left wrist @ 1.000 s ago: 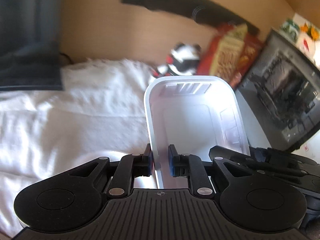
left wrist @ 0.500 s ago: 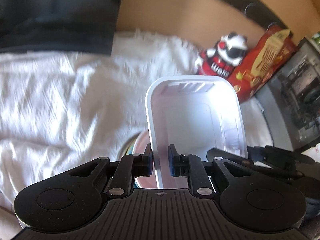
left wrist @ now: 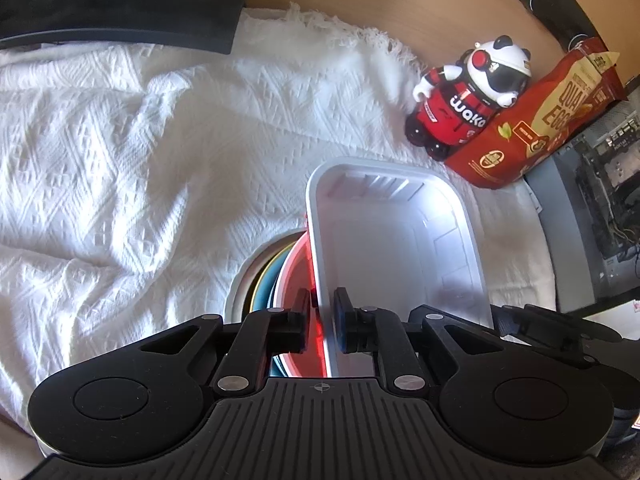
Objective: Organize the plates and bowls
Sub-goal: 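Lower the white tray into the white bowl atop the stack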
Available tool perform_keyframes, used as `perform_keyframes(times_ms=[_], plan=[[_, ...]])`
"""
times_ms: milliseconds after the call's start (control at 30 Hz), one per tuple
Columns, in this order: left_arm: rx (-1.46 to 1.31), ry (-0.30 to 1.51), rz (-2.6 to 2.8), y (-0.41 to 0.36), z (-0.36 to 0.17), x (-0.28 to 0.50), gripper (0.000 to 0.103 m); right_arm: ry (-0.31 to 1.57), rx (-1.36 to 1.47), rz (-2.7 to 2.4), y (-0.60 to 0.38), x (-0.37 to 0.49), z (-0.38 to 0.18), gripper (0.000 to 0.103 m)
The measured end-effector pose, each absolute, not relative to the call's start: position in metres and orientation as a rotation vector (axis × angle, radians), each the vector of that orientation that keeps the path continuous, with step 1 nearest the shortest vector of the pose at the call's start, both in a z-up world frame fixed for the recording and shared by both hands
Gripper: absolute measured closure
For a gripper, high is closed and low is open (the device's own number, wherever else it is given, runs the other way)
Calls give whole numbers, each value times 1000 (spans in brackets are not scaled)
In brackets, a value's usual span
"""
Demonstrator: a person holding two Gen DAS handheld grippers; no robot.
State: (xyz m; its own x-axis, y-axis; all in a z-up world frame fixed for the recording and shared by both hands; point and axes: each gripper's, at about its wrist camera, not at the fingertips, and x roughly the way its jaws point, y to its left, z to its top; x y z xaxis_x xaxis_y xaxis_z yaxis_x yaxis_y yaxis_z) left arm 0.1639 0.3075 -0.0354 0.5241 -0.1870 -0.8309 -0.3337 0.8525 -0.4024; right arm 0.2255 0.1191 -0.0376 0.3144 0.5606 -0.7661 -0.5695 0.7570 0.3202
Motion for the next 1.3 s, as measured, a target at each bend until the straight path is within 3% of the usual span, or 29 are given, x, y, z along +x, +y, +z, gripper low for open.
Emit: perform_keyframes(times_ms=[1300], plan=[[-664, 1004, 36, 326, -28, 171, 84, 959, -28, 747, 112, 214, -28, 61]])
